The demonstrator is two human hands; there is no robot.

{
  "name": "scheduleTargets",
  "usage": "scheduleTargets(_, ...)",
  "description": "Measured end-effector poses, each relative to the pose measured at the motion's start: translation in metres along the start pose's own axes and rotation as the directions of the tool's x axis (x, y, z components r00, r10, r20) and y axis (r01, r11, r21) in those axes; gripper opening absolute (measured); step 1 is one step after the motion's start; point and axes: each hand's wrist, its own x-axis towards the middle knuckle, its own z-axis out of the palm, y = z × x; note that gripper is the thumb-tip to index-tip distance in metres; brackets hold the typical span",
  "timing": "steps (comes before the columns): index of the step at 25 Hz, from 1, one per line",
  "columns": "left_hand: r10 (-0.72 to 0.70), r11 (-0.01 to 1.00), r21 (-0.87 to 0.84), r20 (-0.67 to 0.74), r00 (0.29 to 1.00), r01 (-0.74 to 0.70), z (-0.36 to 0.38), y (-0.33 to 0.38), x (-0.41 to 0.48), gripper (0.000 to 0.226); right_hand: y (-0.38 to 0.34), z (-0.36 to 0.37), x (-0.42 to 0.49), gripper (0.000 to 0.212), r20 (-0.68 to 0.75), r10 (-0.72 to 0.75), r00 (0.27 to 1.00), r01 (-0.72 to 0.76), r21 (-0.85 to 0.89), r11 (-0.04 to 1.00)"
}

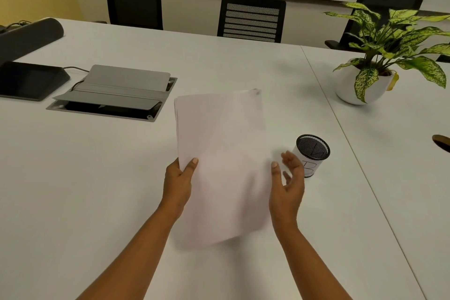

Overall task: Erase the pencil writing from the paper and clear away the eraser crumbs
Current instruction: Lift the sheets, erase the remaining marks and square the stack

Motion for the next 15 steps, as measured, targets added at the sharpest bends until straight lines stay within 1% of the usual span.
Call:
scheduleTargets(1, 0.003, 1.0, 0.008, -0.019, 1.0, -0.003, 0.001, 0.001, 0.0, 0.019, -0.006, 0.005, 0.002, 0.026, -0.023, -0.056, 0.998, 0.055, -0.014, 0.998)
scheduleTargets(2, 0.003, 1.0, 0.015, -0.031, 1.0, -0.002, 0.003, 0.002, 0.0, 0.023, -0.011, 0.011, 0.0, 0.026, 0.006, -0.113, 0.994, 0.113, -0.033, 0.993)
scheduleTargets(3, 0.003, 1.0, 0.02, -0.034, 0.999, -0.002, 0.005, 0.003, -0.001, 0.026, -0.014, 0.018, -0.004, 0.027, 0.081, -0.17, 0.982, 0.175, -0.057, 0.983)
scheduleTargets(4, 0.003, 1.0, 0.024, -0.033, 0.999, -0.002, 0.008, 0.004, -0.002, 0.026, -0.017, 0.026, -0.01, 0.029, 0.201, -0.211, 0.957, 0.231, -0.083, 0.969)
scheduleTargets(5, 0.004, 1.0, 0.028, -0.03, 1.0, -0.003, 0.011, 0.005, -0.004, 0.025, -0.017, 0.034, -0.019, 0.034, 0.347, -0.227, 0.91, 0.283, -0.119, 0.952)
scheduleTargets(6, 0.003, 1.0, 0.028, -0.027, 1.0, -0.002, 0.014, 0.006, -0.006, 0.022, -0.015, 0.042, -0.028, 0.039, 0.495, -0.234, 0.836, 0.353, -0.161, 0.922)
scheduleTargets(7, -0.001, 1.0, 0.023, -0.02, 1.0, 0.001, 0.016, 0.006, -0.007, 0.017, -0.011, 0.049, -0.035, 0.043, 0.622, -0.239, 0.746, 0.445, -0.198, 0.874)
scheduleTargets(8, -0.009, 1.0, 0.017, -0.01, 1.0, 0.009, 0.018, 0.007, -0.008, 0.012, -0.006, 0.053, -0.039, 0.045, 0.71, -0.236, 0.664, 0.537, -0.233, 0.811)
scheduleTargets(9, -0.015, 1.0, 0.009, 0.002, 1.0, 0.015, 0.018, 0.007, -0.009, 0.011, 0.0, 0.055, -0.039, 0.046, 0.756, -0.229, 0.614, 0.608, -0.267, 0.747)
scheduleTargets(10, -0.021, 1.0, -0.002, 0.015, 1.0, 0.021, 0.018, 0.008, -0.009, 0.011, 0.005, 0.055, -0.034, 0.048, 0.764, -0.216, 0.608, 0.634, -0.303, 0.712)
scheduleTargets(11, -0.028, 1.0, -0.007, 0.023, 0.999, 0.028, 0.016, 0.008, -0.009, 0.012, 0.01, 0.053, -0.027, 0.051, 0.737, -0.177, 0.652, 0.604, -0.364, 0.709)
scheduleTargets(12, -0.042, 0.999, -0.009, 0.024, 0.999, 0.042, 0.014, 0.008, -0.008, 0.012, 0.014, 0.048, -0.017, 0.054, 0.667, -0.102, 0.738, 0.51, -0.453, 0.731)
scheduleTargets(13, -0.055, 0.998, -0.009, 0.021, 0.998, 0.055, 0.012, 0.007, -0.008, 0.01, 0.017, 0.043, -0.008, 0.057, 0.561, -0.001, 0.828, 0.367, -0.54, 0.757)
scheduleTargets(14, -0.07, 0.997, -0.011, 0.021, 0.997, 0.07, 0.012, 0.007, -0.008, 0.008, 0.021, 0.038, -0.002, 0.058, 0.471, 0.082, 0.878, 0.241, -0.584, 0.775)
scheduleTargets(15, -0.076, 0.997, -0.007, 0.03, 0.997, 0.076, 0.013, 0.006, -0.008, 0.007, 0.023, 0.036, -0.001, 0.059, 0.445, 0.11, 0.889, 0.197, -0.588, 0.784)
